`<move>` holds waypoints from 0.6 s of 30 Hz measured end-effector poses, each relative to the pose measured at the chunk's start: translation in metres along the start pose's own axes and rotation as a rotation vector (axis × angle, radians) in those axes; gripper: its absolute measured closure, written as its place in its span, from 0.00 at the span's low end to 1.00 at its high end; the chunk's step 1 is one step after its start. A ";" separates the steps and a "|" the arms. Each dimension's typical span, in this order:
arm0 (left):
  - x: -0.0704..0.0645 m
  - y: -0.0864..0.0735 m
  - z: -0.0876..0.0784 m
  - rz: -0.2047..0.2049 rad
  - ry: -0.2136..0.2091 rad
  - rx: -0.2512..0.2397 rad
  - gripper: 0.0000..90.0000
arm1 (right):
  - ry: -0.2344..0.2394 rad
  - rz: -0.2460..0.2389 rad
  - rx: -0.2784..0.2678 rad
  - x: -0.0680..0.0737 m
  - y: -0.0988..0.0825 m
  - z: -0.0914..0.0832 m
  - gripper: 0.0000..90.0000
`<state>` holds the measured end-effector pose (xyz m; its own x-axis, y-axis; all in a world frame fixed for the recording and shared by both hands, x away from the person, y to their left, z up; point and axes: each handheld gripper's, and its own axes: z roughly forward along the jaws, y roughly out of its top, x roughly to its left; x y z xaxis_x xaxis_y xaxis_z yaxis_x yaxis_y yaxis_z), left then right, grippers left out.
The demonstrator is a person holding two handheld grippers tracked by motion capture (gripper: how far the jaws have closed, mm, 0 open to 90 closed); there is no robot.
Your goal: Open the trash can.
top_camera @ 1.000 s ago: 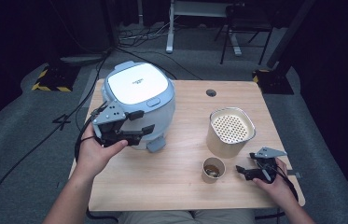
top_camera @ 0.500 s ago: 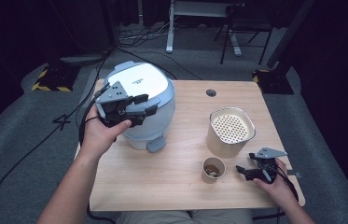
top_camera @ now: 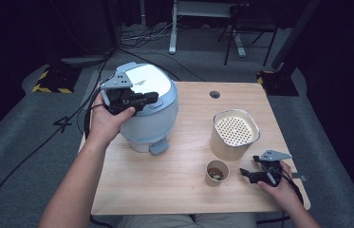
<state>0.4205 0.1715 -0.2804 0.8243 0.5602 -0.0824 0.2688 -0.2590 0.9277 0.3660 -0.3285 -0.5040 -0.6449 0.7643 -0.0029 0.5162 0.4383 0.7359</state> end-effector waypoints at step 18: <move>-0.002 0.001 0.012 0.018 0.043 0.092 1.00 | 0.000 0.000 0.000 0.000 0.000 0.000 0.18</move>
<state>0.4254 0.1605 -0.2842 0.8077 0.5876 -0.0483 0.3002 -0.3393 0.8915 0.3661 -0.3285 -0.5040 -0.6453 0.7640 -0.0028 0.5159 0.4385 0.7359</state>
